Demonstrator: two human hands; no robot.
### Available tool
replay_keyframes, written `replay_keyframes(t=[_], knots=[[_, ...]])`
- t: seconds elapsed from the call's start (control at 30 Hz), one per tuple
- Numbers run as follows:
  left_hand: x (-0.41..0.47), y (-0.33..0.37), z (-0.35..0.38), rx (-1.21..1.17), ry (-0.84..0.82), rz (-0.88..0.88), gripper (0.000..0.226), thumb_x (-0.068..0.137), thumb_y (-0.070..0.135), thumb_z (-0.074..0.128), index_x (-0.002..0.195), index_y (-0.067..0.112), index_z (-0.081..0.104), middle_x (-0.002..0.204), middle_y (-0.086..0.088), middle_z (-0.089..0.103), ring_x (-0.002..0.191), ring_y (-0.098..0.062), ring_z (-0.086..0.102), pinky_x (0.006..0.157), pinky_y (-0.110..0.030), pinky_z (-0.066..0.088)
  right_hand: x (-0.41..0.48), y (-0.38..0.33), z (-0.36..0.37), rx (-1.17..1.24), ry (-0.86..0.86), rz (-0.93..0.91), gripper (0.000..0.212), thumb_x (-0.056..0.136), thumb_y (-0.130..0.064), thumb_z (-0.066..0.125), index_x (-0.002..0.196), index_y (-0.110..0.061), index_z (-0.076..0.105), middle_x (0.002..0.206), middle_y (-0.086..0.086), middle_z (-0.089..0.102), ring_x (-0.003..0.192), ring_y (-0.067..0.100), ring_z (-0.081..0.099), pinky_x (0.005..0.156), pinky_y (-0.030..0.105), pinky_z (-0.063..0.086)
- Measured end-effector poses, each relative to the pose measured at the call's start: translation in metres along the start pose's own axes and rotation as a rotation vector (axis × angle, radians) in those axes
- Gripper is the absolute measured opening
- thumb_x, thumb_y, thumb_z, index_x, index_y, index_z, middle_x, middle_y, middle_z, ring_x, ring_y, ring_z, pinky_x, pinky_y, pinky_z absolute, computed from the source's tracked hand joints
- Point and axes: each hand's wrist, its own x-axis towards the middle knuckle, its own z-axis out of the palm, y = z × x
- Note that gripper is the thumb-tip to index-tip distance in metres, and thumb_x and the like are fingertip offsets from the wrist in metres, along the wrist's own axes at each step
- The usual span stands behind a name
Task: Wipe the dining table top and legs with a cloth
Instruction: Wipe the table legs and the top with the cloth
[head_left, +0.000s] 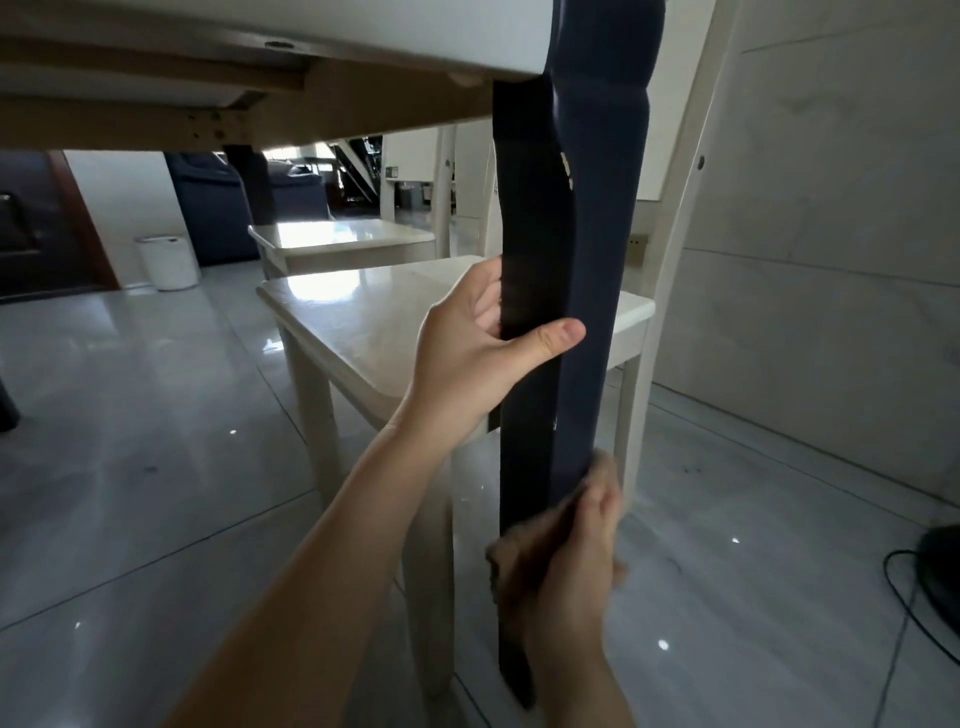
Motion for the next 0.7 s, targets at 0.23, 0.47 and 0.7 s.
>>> replay_keyframes(t=[0.23,0.47,0.7], knots=[[-0.002,0.002,0.002,0.05,0.022,0.03,0.057,0.076,0.013,0.079,0.127,0.012,0.055,0.118,0.003,0.069,0.108,-0.006,0.066,0.09,-0.019,0.052,0.014,-0.042,0.009,-0.245,0.016,-0.441,0.041,0.093,-0.061,0.019,0.133,-0.068,0.024,0.12,-0.027,0.043,0.106,-0.017,0.041,0.088,0.018,0.03],[-0.003,0.004,0.002,0.086,0.016,0.039,0.058,0.077,0.016,0.079,0.129,0.012,0.054,0.122,0.003,0.067,0.111,-0.006,0.064,0.099,-0.027,0.051,0.021,-0.021,0.015,-0.164,0.037,-0.469,0.04,0.097,-0.051,0.022,0.136,-0.058,0.022,0.12,-0.053,0.027,0.112,-0.03,0.029,0.093,0.007,0.024],[-0.002,0.002,0.002,0.089,0.014,0.039,0.059,0.077,0.02,0.079,0.13,0.012,0.054,0.124,0.001,0.066,0.115,-0.008,0.062,0.104,-0.035,0.048,0.021,-0.018,0.016,-0.215,0.081,-0.416,0.049,0.094,-0.058,0.018,0.142,-0.052,0.025,0.109,-0.051,0.028,0.102,-0.036,0.027,0.091,0.016,0.025]])
